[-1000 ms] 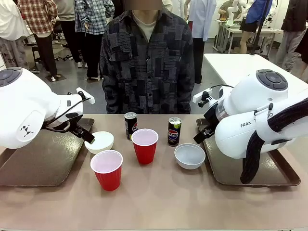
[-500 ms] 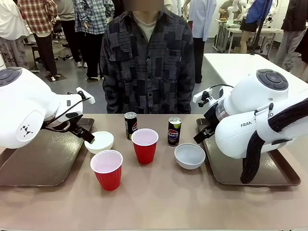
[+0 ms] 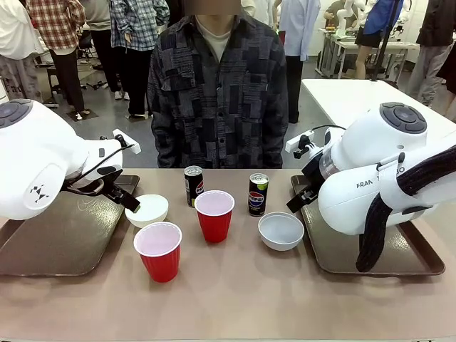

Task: Prepare tableware on both trays.
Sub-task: Pick up a Picnic Bowl from the table and place it on a Handle tray.

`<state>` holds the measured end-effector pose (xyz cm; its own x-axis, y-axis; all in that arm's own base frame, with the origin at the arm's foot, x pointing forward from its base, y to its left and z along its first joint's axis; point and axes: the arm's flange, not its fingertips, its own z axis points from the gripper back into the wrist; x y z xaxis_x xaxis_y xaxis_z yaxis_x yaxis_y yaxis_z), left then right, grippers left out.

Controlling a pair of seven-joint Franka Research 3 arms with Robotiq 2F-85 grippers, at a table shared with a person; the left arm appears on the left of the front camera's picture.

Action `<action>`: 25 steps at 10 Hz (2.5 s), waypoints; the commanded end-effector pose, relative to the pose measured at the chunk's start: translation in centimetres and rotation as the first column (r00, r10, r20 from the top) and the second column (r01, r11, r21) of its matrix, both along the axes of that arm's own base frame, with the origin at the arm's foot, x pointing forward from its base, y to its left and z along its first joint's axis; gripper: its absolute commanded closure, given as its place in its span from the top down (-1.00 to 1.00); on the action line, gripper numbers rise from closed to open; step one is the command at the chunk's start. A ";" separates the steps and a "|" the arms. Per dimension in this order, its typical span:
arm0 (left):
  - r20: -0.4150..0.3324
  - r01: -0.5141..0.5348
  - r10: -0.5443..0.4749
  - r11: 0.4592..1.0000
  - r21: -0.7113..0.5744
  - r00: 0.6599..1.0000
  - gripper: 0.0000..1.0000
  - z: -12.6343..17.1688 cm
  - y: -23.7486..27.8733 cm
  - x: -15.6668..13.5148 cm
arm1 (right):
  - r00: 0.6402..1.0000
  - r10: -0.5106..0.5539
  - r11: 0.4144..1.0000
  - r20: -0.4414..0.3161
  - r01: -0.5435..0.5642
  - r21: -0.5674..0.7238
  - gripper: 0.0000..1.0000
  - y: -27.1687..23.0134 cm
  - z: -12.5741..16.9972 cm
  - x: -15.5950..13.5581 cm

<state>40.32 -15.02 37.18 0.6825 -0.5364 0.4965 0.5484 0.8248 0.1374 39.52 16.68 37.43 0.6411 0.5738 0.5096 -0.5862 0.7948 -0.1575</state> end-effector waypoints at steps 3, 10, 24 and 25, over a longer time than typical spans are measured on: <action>-0.094 0.043 -0.033 0.993 0.109 0.995 1.00 7.2 0.4 -5.2 | 0.999 -0.054 0.992 -0.009 0.052 -0.113 1.00 0.8 5.3 -5.4; -0.305 0.139 -0.095 0.982 0.126 0.948 1.00 11.8 0.9 -12.5 | 0.984 -0.149 0.971 -0.096 0.127 -0.200 1.00 0.6 12.9 -12.7; -0.322 -0.176 -0.086 0.692 -0.700 0.943 1.00 13.8 28.1 -13.4 | 0.818 -0.210 0.616 -0.535 0.536 0.577 1.00 -30.4 13.9 -16.0; -0.325 -0.187 -0.076 0.686 -0.704 0.943 1.00 13.6 28.9 -13.6 | 0.813 -0.212 0.608 -0.543 0.544 0.578 1.00 -30.9 13.7 -16.0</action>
